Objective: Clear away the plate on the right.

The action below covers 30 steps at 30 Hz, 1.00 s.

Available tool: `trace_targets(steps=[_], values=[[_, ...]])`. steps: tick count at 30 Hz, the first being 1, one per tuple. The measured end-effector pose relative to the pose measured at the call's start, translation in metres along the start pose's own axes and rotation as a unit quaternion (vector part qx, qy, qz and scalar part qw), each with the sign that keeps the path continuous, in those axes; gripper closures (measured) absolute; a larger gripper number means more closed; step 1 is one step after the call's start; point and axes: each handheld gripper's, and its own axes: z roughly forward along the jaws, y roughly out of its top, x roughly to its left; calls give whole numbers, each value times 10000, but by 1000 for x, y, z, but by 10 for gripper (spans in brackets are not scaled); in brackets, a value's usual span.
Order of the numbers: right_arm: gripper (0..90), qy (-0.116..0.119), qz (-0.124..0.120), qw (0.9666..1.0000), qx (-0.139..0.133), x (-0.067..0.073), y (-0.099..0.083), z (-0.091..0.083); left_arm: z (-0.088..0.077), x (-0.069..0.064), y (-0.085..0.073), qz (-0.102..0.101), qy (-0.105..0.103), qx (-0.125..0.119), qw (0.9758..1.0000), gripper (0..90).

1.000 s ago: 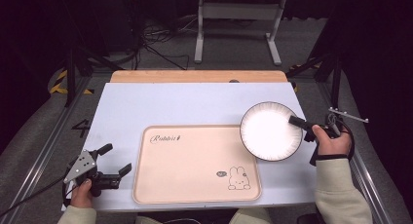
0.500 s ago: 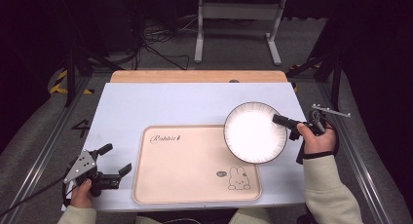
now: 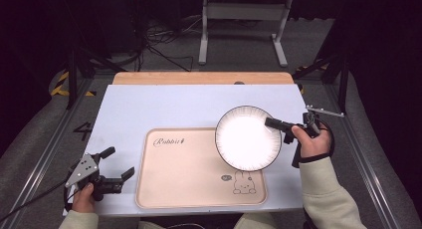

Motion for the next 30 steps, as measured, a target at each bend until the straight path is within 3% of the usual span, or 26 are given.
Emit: trace_targets(steps=[15,18,30], values=[[830,210,-27,9995,216,13,-3,25,1,-1,0,-22,5,-1,10000,2],[830,230,-34,9994,265,15,-4,29,1,-1,0,79,9,27,10000,2],[826,329,-55,9981,520,20,-7,58,0,-3,-1,115,68,-51,9999,2]])
